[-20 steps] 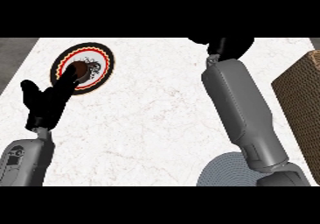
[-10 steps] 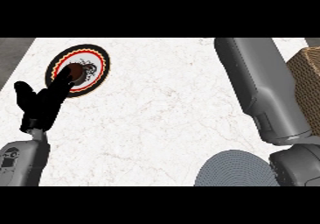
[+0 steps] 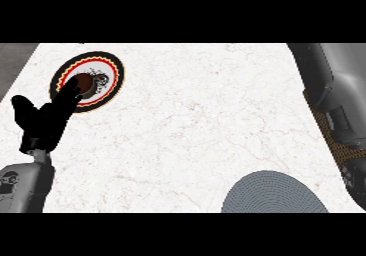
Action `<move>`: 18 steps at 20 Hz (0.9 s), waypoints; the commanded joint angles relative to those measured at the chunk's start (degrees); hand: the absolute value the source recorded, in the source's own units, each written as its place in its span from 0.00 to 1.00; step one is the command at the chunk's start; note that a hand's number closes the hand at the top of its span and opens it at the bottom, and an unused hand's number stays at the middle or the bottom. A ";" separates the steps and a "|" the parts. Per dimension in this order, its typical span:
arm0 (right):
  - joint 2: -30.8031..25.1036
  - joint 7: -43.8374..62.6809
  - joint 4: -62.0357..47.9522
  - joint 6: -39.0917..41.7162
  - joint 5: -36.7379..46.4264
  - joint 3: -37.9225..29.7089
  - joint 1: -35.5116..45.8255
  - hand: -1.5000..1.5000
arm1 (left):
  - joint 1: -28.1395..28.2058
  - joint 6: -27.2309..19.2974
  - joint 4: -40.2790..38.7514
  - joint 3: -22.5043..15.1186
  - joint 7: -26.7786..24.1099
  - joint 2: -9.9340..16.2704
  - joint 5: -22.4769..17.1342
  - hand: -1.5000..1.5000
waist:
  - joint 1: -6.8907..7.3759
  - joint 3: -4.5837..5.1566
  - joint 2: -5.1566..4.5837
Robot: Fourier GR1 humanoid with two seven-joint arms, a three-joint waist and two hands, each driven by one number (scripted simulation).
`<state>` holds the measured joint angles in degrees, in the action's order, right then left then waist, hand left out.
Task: Pick the eggplant from the placemat and place it in the basket
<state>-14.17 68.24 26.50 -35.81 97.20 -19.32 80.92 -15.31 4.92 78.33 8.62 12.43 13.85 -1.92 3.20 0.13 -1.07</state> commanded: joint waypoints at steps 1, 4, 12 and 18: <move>-3.42 11.51 -2.28 2.49 3.20 -1.66 1.59 1.00 | -0.91 0.62 -0.97 1.12 0.27 0.85 -0.89 0.50 | -0.75 -0.01 0.04; -5.00 13.46 -3.05 2.19 6.04 -1.91 -0.66 1.00 | -0.72 -0.81 1.10 0.00 1.53 -0.25 0.06 0.50 | -0.92 -0.07 0.24; -3.90 9.19 0.84 -1.53 4.48 -5.48 -8.72 1.00 | -0.15 -0.12 -2.51 2.34 1.15 1.12 -0.93 0.50 | -3.09 -0.12 0.93; -7.48 3.51 4.33 -2.57 1.95 -8.81 -14.76 1.00 | 3.09 -1.30 2.63 1.01 1.32 -0.12 0.09 0.50 | -2.81 -0.16 1.09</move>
<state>-20.58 66.37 29.22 -35.90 100.75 -26.23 69.79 -13.48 4.15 78.52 10.27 13.04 14.22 -2.24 0.28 0.02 -0.02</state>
